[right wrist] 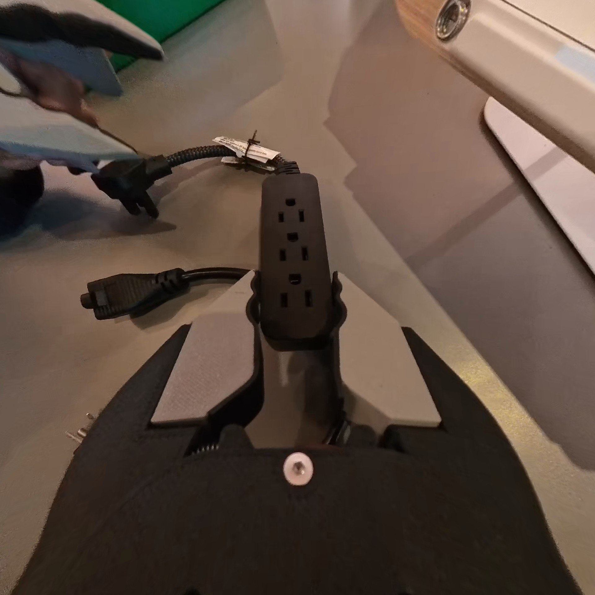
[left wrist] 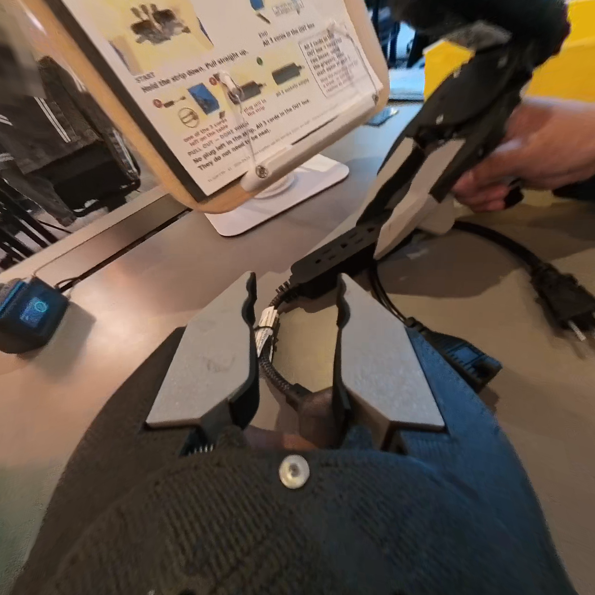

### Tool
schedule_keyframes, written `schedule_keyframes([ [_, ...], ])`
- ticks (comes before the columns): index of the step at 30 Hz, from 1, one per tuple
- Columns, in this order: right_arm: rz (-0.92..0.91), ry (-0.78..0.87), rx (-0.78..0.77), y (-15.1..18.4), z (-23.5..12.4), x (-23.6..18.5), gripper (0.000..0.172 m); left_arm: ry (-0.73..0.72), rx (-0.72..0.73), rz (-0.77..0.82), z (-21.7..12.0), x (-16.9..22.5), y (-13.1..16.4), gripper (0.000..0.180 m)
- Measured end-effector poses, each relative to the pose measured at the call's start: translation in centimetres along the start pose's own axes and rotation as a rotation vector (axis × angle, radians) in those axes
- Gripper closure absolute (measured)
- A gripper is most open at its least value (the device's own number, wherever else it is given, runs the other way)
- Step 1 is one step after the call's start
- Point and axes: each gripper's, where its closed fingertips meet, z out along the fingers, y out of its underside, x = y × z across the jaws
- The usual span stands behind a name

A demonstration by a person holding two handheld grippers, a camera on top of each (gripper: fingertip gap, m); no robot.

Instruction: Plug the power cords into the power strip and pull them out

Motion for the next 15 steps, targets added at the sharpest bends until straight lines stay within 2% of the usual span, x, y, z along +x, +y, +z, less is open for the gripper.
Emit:
schedule_keyframes([
  [3,-0.028,0.011,0.021,-0.4,-0.2,0.0,0.131,-0.006,0.011,-0.054,-0.4,-0.9,-0.2,0.133],
  [11,-0.231,0.101,0.062,-1.1,-0.6,0.0,0.131,-0.052,-0.122,0.132,0.3,-1.6,2.2,0.13],
  [15,-0.297,0.126,0.088,-1.5,-0.7,-0.1,0.13,0.06,-0.166,0.096,0.9,-0.8,2.1,0.126],
])
